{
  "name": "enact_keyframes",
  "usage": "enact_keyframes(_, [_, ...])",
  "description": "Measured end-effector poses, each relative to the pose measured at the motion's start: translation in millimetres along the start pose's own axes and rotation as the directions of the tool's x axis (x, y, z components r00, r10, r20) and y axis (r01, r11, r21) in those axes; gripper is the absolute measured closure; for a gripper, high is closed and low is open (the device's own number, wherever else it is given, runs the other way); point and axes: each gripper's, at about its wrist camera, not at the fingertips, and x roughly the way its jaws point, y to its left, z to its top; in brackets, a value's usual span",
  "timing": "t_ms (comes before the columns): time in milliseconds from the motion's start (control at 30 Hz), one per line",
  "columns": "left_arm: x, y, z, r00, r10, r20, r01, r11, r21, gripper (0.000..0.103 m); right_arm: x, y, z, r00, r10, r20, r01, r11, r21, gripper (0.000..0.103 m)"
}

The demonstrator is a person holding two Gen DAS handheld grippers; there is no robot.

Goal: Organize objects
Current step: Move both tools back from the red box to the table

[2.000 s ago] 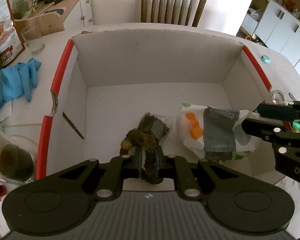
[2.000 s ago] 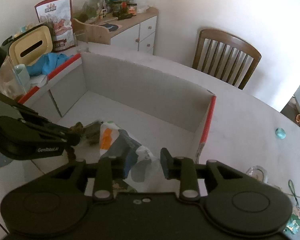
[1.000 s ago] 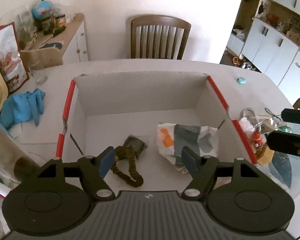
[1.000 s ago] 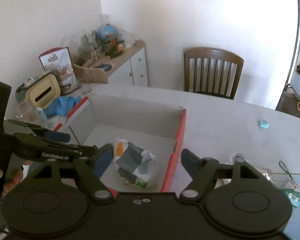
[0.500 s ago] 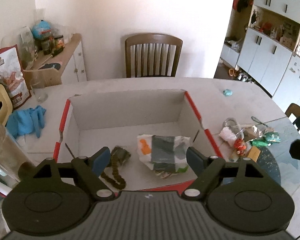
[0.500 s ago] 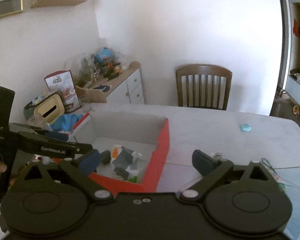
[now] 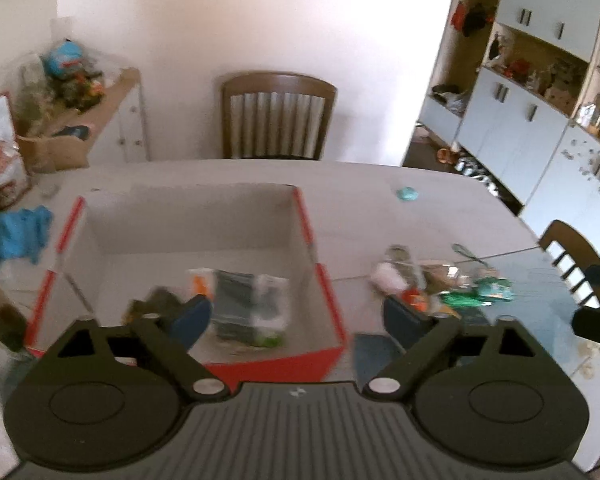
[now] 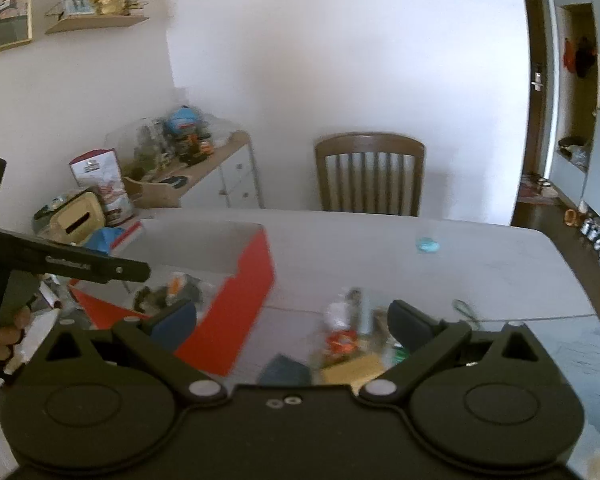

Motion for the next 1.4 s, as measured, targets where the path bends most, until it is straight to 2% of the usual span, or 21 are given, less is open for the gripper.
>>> enact_keyframes(267, [19.6,-58.0,-10.3,0.998,-0.060,0.005,0.060,0.998,0.006,0.005,-12.9,-58.2,-15.5,0.998,-0.056,-0.013,0.056,0.998,0.007,0.001])
enact_keyframes(333, [28.0,-72.6,-12.3,0.998,-0.068,-0.003,0.068,0.998,0.013,0.000,-13.5,-73.5,-20.4,0.997,-0.073,-0.019,0.073,0.997,0.005,0.001])
enact_keyframes(400, [36.5,-85.7,-14.7,0.998,-0.069,-0.005,0.069,0.998,0.010,0.000,-12.7,-88.2,-24.6,0.996,-0.091,-0.024,0.091,0.996,0.000,0.001])
enact_keyframes(533, [55.6,-109.1,-18.5,1.000,0.014,0.006,-0.014,1.000,0.008,0.000,-7.2,-121.1,-33.0,0.992,-0.117,-0.048,0.117,0.993,-0.001,0.001])
enact_keyframes(667, [74.7,-121.5,-21.4,1.000,0.011,0.007,-0.011,1.000,-0.011,0.000,3.7,-149.1,-38.4,0.989,-0.128,-0.070,0.128,0.992,0.001,0.001])
enact_keyframes(833, [101.5,-140.5,-32.0,0.999,0.038,-0.029,-0.037,0.999,0.011,0.000,27.9,-180.3,-43.2,0.986,-0.124,-0.114,0.127,0.992,0.015,0.002])
enact_keyframes(1000, [125.7,-158.1,-45.8,0.997,0.058,-0.046,-0.054,0.996,0.075,0.000,55.1,-195.3,-43.5,0.984,-0.117,-0.132,0.123,0.992,0.042,0.002])
enact_keyframes(1133, [144.8,-167.8,-55.2,0.996,0.040,-0.074,-0.031,0.992,0.120,0.000,77.9,-200.8,-46.6,0.983,-0.083,-0.163,0.089,0.995,0.033,0.003])
enact_keyframes(1400, [170.5,-171.6,-64.2,0.994,0.038,-0.106,-0.027,0.994,0.102,0.000,115.9,-208.9,-55.6,0.971,-0.052,-0.233,0.061,0.998,0.031,0.003])
